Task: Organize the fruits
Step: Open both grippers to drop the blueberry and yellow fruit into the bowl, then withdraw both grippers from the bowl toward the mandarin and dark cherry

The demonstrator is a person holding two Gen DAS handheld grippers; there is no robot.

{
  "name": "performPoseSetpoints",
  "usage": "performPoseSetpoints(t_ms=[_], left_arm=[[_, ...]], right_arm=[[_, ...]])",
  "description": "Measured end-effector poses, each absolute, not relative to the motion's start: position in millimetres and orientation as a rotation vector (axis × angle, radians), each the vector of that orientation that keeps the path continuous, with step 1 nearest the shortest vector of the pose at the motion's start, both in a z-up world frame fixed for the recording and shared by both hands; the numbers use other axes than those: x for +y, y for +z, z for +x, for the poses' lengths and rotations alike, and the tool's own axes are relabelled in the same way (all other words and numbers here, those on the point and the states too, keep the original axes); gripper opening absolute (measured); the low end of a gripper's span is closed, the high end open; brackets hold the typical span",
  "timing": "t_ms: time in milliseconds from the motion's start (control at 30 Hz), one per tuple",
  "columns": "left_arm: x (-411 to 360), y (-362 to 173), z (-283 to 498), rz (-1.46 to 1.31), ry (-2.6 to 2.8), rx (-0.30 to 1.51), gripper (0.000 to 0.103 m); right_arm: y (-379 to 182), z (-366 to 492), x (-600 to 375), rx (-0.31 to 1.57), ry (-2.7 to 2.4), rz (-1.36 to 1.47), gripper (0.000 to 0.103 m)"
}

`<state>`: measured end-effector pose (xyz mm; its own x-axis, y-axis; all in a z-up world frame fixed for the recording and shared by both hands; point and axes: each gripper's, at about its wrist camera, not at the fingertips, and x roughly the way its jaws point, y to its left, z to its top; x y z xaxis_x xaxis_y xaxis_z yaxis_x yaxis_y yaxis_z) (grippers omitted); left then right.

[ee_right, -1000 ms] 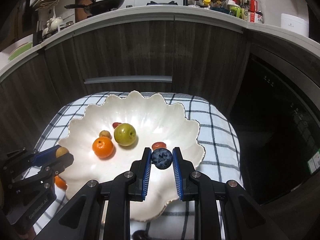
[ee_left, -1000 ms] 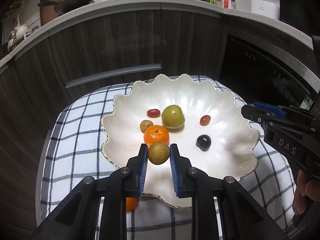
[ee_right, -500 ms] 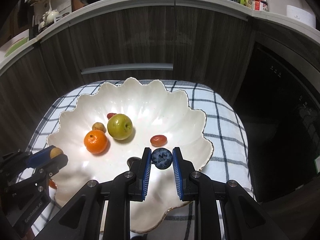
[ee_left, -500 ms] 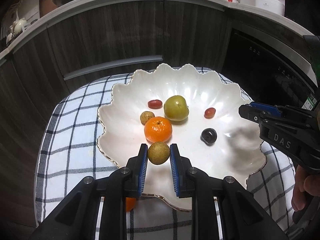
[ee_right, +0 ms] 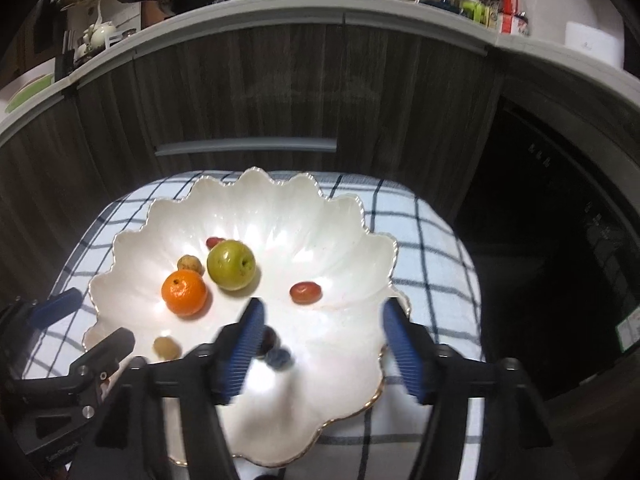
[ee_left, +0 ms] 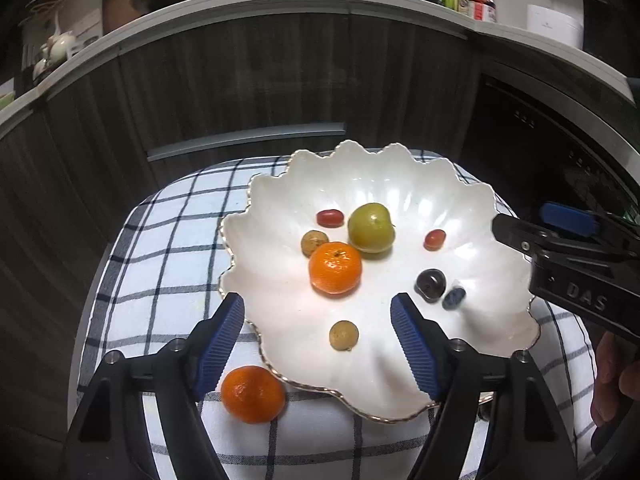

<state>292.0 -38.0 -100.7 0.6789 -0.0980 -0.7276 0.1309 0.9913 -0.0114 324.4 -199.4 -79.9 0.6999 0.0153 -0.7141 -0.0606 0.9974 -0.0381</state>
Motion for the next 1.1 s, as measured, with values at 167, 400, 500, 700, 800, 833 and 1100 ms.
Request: performPoseSetpoints(t_ms=[167, 400, 500, 700, 800, 833, 1100], left_arm=[[-32.6, -97.7, 289.0, 0.031, -0.107, 0.805, 0.086], [-28.3, -89.8, 280.2, 0.034, -0.079, 0.782, 0.091], [-26.0, -86.8, 275.1, 0.030, -0.079, 0.773, 0.091], [-22.9, -83.0, 265.5, 0.046, -0.072, 0.761, 0.092], [-20.9, -81.0, 260.8, 0.049, -0.070, 0.756, 0.092], [-20.4, -80.2, 258.9, 0.052, -0.069, 0.753, 0.092], [-17.4, -77.8, 246.8, 0.068, -0.062, 0.740, 0.094]], right_arm=[[-72.3, 318.4, -195.7, 0.766, 0.028, -0.087, 0.074], [-62.5, 306.9, -198.3, 0.749, -0.005, -0.042, 0.074], [-60.9, 301.1, -200.2, 0.747, -0.019, -0.015, 0.074], [-61.5, 290.5, -201.5, 0.751, -0.050, 0.007, 0.074], [-61.2, 285.3, -201.7, 0.751, -0.060, 0.018, 0.074], [-61.0, 283.2, -201.6, 0.750, -0.064, 0.021, 0.074], [-60.9, 263.5, -200.0, 0.741, -0.113, 0.012, 0.074]])
